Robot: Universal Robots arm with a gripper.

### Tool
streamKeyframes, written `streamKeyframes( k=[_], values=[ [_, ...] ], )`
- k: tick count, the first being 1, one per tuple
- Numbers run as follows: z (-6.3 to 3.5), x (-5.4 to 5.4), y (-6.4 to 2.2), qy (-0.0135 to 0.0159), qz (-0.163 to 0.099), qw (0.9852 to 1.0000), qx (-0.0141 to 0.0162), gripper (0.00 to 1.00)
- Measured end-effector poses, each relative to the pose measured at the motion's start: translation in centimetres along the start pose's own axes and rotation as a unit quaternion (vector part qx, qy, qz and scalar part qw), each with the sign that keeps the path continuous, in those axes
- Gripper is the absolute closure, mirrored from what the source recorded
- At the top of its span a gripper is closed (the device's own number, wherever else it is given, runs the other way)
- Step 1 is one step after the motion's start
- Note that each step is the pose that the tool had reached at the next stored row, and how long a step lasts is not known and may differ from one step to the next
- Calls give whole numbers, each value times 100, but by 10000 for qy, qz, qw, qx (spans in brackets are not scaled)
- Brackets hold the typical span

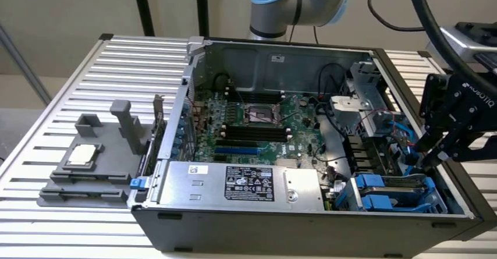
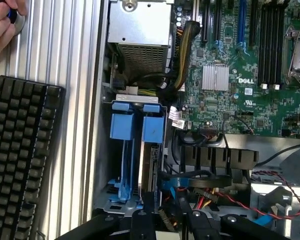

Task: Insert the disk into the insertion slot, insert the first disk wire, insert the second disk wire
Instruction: 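Insert the first disk wire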

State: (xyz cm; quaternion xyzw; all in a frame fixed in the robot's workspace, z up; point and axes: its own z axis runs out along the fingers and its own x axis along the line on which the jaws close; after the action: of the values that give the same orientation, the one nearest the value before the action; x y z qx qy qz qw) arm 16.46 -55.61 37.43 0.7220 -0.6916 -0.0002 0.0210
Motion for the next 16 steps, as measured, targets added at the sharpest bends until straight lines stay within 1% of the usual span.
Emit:
streamKeyframes(
  k=[2,7,10,11,14,16],
  values=[
    [35,-11,-2,6,-8,10000,0,69],
    [124,-53,12,9,-30,10000,1,69],
    [175,-88,58,10,-48,10000,1,67],
    [188,-96,79,9,-54,10000,1,61],
    [203,-107,148,10,-88,10000,3,61],
    [203,-94,157,11,-96,10000,3,61]
  ],
)
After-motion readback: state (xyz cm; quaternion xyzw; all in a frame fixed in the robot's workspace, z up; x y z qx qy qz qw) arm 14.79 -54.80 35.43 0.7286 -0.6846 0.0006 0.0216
